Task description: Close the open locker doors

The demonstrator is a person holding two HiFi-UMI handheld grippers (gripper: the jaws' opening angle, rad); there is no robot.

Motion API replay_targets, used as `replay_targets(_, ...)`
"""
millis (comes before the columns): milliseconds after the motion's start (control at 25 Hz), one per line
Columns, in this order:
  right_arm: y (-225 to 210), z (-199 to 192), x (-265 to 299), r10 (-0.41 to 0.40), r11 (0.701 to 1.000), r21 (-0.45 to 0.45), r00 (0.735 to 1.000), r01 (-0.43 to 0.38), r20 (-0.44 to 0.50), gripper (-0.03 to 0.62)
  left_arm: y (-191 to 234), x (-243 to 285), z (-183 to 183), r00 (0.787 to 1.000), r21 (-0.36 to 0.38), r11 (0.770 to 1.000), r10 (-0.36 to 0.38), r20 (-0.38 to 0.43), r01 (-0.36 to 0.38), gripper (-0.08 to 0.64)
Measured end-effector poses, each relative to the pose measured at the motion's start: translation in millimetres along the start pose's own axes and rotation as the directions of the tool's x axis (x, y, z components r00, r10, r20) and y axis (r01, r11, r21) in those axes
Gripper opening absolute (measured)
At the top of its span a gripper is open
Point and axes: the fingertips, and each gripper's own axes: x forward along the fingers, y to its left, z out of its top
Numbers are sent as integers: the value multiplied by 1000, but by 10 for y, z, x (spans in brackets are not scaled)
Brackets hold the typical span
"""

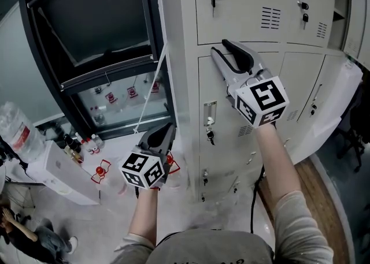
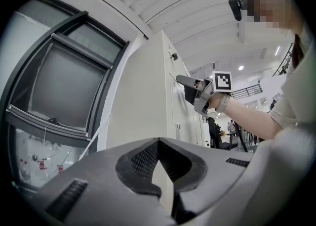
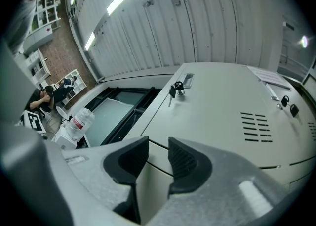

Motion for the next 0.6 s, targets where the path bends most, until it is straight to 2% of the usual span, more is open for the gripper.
replay_targets(320,27,-131,-385,30,999,38,999,-29,-19,4,-140,27,-56,1000,-1,1000,16,-3,-16,-3)
replay_targets(480,83,-310,-728,59,993,101,998,-54,-39,0,-294,10,-142,999,13,999,37,-9,-37,-3)
replay_targets(600,127,-445,-973,76,987,146,996,-68,-52,-2,-522,30,-232,1000,55,998,8,-19,-7,-3)
